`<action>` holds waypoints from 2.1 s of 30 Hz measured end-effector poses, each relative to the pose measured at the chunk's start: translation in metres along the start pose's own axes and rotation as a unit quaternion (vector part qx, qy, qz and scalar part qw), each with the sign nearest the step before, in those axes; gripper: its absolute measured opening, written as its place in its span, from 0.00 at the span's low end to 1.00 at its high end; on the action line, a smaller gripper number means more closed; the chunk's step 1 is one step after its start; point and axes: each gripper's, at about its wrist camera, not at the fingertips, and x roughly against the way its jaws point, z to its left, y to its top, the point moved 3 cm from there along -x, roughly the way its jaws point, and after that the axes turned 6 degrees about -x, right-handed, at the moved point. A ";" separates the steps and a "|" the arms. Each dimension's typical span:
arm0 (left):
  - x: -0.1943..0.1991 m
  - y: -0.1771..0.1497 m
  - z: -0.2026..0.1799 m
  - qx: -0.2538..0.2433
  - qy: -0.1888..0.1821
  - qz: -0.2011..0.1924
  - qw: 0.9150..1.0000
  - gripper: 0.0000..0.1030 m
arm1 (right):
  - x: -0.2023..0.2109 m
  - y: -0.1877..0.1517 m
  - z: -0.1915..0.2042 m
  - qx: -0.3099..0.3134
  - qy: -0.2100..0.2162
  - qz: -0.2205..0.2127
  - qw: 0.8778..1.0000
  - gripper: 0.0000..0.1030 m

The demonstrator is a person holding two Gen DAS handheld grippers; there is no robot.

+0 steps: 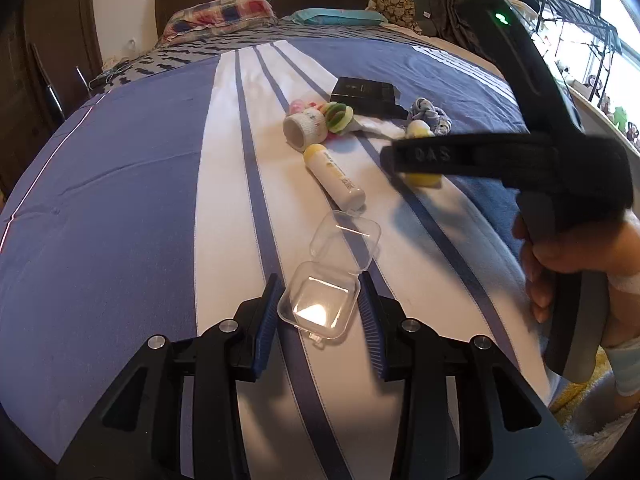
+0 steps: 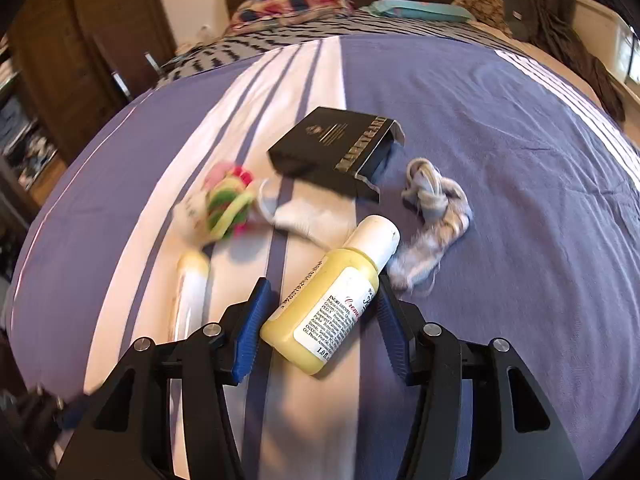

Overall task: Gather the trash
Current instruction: 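Grasp the clear plastic box with the left tool while the right tool grasps the yellow lotion bottle, then carry the clear box and yellow bottle to the bin and open both tools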

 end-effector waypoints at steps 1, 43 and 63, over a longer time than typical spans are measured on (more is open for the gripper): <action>0.002 -0.002 -0.001 0.002 -0.001 -0.001 1.000 0.36 | 0.006 -0.006 -0.001 0.007 0.002 -0.002 1.000 0.52; 0.084 -0.186 -0.116 0.024 -0.026 0.040 0.999 0.36 | 0.149 -0.283 -0.081 0.018 0.028 0.036 0.999 0.52; -0.023 -0.257 -0.120 0.050 -0.091 0.222 0.970 0.36 | 0.052 -0.327 -0.076 -0.004 0.042 0.194 0.980 0.52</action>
